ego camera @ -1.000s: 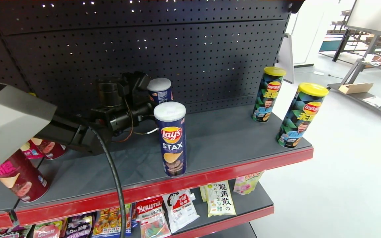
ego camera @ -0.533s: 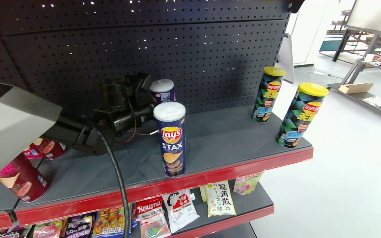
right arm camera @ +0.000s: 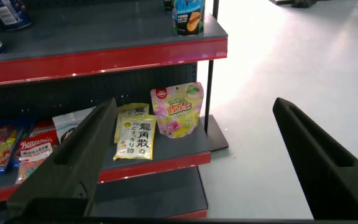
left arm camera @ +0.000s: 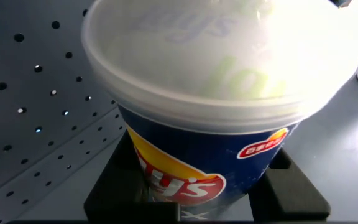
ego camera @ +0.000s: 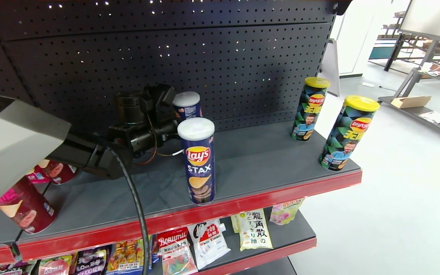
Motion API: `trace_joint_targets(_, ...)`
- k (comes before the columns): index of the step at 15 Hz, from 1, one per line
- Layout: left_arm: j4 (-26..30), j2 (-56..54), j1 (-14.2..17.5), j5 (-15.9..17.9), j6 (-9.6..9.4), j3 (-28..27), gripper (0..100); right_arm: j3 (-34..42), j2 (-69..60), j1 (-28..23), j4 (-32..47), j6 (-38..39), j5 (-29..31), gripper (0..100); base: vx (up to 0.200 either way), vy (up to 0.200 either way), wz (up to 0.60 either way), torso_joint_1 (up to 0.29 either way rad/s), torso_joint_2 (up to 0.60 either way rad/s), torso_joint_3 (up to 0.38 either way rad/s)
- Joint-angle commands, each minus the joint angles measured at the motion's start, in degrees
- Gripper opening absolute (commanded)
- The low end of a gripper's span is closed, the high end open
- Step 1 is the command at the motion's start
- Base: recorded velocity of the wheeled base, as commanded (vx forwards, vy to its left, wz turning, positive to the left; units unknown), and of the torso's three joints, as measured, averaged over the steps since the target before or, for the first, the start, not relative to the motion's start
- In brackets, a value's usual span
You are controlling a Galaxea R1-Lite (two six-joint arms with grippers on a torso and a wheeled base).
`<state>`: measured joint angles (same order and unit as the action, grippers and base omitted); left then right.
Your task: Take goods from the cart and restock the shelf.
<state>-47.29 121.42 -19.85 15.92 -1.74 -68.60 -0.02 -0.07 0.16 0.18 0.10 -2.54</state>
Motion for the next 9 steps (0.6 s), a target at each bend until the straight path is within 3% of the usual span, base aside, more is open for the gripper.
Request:
trace_joint_targets(1,0.0,-0.22,0.33,-0.01,-0.1,0.04,0,-0.06,0.07,0.02,-0.01,-0.01,-0.01,100,0.0,0.0,0.0,0.0,0.0,0.0)
trace_joint_targets(6,0.09,-0.22,0.33,-0.45,-0.19,0.74,0,0.02,0.07,0.02,-0.01,-0.01,-0.01,100,0.0,0.0,0.0,0.0,0.0,0.0)
trace_joint_targets(7,0.09,-0.13,0.33,-0.45,-0.19,0.74,100,-0.06,0.07,0.02,-0.01,-0.01,-0.01,100,0.0,0.0,0.0,0.0,0.0,0.0)
trace_joint_targets(9,0.09,-0.22,0.25,-0.36,-0.19,0.66,100,0.02,0.07,0.02,-0.01,-0.01,-0.01,100,0.0,0.0,0.0,0.0,0.0,0.0)
